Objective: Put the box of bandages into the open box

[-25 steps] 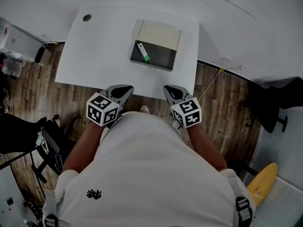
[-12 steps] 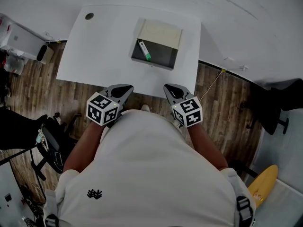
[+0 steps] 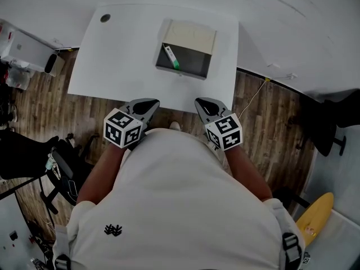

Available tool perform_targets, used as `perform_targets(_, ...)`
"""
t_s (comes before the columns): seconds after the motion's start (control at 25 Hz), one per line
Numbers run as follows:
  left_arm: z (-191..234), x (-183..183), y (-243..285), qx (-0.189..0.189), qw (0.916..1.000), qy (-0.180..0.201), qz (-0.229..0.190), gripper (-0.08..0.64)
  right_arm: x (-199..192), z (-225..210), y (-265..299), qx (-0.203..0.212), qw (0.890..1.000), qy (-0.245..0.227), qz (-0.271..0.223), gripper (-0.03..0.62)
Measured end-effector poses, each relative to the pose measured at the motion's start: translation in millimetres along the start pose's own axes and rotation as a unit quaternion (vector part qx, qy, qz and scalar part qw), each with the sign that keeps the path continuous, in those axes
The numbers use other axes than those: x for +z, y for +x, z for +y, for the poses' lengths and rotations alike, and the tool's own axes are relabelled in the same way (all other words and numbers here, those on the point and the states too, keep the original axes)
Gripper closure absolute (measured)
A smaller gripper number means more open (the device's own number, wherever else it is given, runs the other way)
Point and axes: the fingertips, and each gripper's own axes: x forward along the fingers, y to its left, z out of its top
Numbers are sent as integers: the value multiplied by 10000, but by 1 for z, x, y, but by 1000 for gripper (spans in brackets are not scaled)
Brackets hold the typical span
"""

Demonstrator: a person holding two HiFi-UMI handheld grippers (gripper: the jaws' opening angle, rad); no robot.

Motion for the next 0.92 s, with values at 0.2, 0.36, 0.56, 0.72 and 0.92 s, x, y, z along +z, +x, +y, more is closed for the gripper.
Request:
perform_targets(0.2, 3, -1, 2, 17, 10000, 20, 66, 552, -1, 1, 0, -1, 10000, -29, 7, 586)
perform_targets(0.36, 6, -2, 6, 53, 9999, 15, 113, 554, -1, 1, 0, 9, 10000, -5, -28, 586)
perform_targets(0.56, 13, -4, 12, 96, 9996, 19, 248, 552, -4, 0, 3, 21, 10000, 43, -11, 586)
perform_targets(0.72, 22, -4, 21, 89, 9992, -46, 376, 552, -4, -2, 3, 11, 10000, 92, -30, 586)
perform_targets(0.92, 34, 6, 39, 187, 9990, -64, 399, 552, -7, -12, 1, -18, 9999, 110, -82, 586)
